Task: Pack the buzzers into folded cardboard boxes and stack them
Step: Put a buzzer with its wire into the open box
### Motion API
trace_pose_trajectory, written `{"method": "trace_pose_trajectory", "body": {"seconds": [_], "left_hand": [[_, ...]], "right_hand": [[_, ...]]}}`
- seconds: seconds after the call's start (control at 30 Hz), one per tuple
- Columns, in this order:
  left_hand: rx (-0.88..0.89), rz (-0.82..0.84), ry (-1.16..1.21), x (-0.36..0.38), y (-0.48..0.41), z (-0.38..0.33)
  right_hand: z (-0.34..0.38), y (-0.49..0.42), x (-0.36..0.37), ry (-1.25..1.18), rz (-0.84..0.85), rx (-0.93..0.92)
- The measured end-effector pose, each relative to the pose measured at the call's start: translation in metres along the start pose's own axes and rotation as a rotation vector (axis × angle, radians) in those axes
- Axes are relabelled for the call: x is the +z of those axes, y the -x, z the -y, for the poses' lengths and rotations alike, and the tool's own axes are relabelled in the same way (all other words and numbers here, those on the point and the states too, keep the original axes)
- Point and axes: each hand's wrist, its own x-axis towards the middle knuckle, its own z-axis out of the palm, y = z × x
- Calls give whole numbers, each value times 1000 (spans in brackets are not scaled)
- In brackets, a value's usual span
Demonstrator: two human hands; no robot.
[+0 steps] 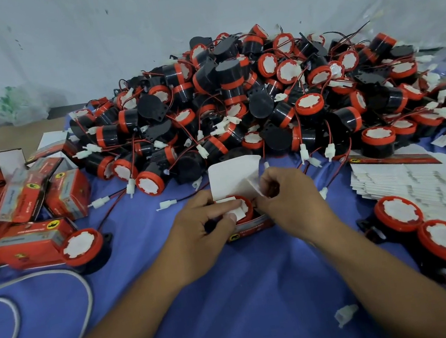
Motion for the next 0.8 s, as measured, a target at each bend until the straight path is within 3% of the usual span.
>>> {"method": "trace_pose_trajectory", "body": {"seconds": [0.17, 0.33, 0.5, 0.67, 0.8], "left_hand": [[-60, -22, 53, -2, 0, -1], [-59, -24, 48, -5, -1, -1], [-32, -19, 47, -5, -1, 1], [-6, -32, 10, -3, 0, 4], [-34, -51, 38, 2, 2, -1]], "right_hand": [[-4, 0, -11, 50, 152, -134], [-8, -1, -24, -110, 305, -153], [-17, -7, -18, -162, 338, -49], [-19, -10, -7, -225, 256, 63], [-17, -7, -3, -226, 236, 57]]}}
